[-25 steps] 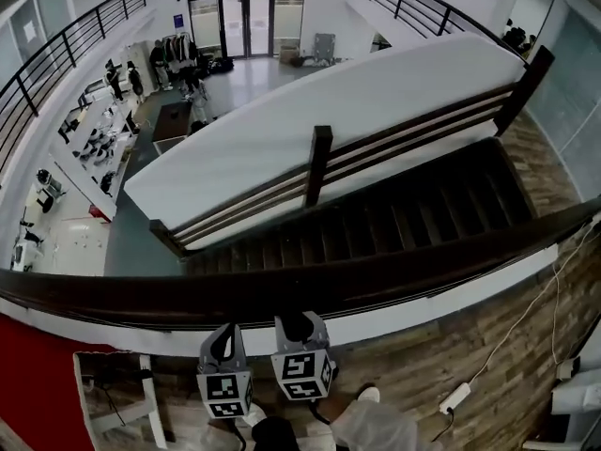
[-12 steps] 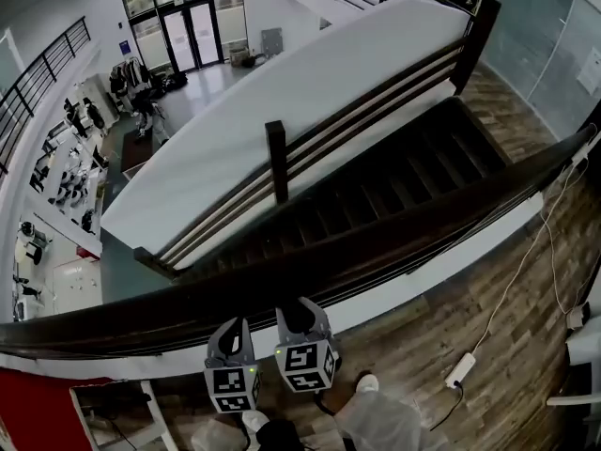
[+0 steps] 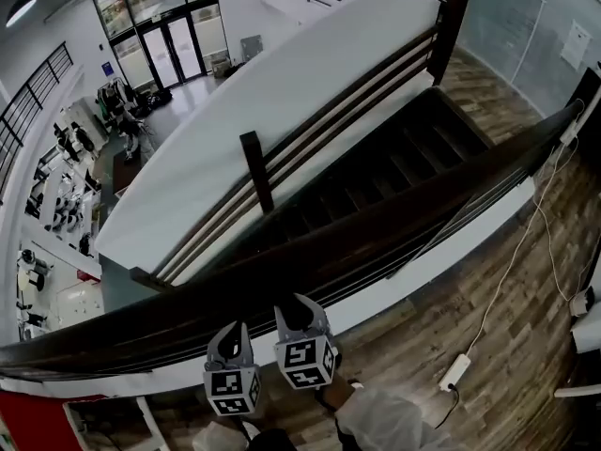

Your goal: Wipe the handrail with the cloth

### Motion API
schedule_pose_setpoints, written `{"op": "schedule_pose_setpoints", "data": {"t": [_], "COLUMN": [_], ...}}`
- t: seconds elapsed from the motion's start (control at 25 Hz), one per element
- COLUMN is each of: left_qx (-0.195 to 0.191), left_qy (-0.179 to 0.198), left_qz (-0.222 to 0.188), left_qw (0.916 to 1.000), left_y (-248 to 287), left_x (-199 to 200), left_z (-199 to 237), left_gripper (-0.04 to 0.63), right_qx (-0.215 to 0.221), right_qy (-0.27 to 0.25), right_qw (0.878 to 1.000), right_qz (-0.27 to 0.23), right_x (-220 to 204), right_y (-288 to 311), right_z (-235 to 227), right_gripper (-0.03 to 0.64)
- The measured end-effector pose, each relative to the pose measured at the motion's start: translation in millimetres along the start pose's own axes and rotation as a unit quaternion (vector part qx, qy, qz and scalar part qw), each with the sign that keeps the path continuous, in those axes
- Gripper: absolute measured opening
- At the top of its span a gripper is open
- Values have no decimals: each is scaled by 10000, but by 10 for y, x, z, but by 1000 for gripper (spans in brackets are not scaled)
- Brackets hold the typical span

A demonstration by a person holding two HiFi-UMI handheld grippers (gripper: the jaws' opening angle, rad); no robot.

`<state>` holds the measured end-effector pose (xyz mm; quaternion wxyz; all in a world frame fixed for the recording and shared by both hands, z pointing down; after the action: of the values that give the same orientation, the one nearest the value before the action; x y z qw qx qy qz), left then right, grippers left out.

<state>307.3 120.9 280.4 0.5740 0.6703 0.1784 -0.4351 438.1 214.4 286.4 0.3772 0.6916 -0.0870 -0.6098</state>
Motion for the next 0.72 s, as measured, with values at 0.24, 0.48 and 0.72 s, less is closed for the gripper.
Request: {"op": "schedule_pose_setpoints", "data": {"t": [0.24,0.48,0.72], "left_qx": [17,-107,-334], "left_qy": [51,125,260], "left_qz": [-86,-125,-227], "left_qw": [9999,9998,9988], "left_y": [280,550,786], "left_x": [254,461,710], "left_z": [-565,-1099,-1515], "left_gripper": [3,3,2], "right_qx": [38,-22,-56], "right_qy": [71,241,548], "right_qw": [9999,9996,9984], "right_qz": [-68,-121,-124], "right_x": [-75,-164,-205], "right_y": [-80,-167,-229], "right_z": [-625,-1267,-1889], "right_gripper": [100,100,100]}}
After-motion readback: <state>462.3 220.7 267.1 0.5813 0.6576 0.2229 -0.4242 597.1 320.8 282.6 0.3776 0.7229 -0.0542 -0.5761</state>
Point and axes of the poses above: the fingertips, and each gripper's own axes: y forward along the fingers, z to its left, x out of its top, the point moved 9 cm from there along -y, backward along the fingers, and after that the axes turned 11 degrees about z, right-handed, at the moved point
